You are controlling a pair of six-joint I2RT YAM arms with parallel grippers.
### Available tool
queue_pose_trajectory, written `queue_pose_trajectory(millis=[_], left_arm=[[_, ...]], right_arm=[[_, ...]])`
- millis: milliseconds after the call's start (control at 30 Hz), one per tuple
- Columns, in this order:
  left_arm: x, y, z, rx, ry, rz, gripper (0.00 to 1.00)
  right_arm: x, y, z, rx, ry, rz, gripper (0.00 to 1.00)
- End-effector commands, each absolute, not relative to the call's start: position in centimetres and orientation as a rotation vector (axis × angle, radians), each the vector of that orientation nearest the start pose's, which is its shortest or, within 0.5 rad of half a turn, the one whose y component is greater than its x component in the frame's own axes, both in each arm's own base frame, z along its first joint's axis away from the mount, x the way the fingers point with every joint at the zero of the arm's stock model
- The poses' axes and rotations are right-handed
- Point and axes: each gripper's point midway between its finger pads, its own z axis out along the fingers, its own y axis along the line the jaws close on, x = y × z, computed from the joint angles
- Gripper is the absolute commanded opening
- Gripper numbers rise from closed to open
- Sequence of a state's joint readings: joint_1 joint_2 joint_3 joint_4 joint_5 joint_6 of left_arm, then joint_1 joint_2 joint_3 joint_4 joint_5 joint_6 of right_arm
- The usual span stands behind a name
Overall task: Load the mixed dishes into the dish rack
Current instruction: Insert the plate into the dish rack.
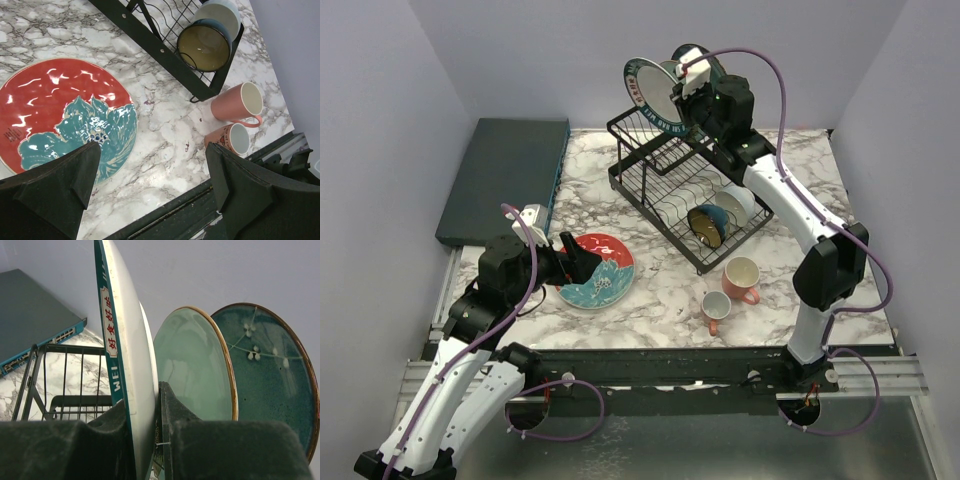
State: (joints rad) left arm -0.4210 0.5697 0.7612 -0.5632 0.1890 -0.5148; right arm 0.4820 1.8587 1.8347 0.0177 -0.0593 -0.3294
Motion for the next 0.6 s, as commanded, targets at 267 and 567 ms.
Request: queue_pose_trajectory(millis=[267,567], left_arm=[[20.2,-14.3,24.0,0.034,2.003,-0.762,0.94],[20.2,-14.4,23.9,0.034,2.007,-0.762,0.94]], right_arm=[[53.5,27.6,40.8,-0.637,1.343,0.196,0.00],[53.7,28.0,38.9,-0.652,1.382,0.209,0.00]])
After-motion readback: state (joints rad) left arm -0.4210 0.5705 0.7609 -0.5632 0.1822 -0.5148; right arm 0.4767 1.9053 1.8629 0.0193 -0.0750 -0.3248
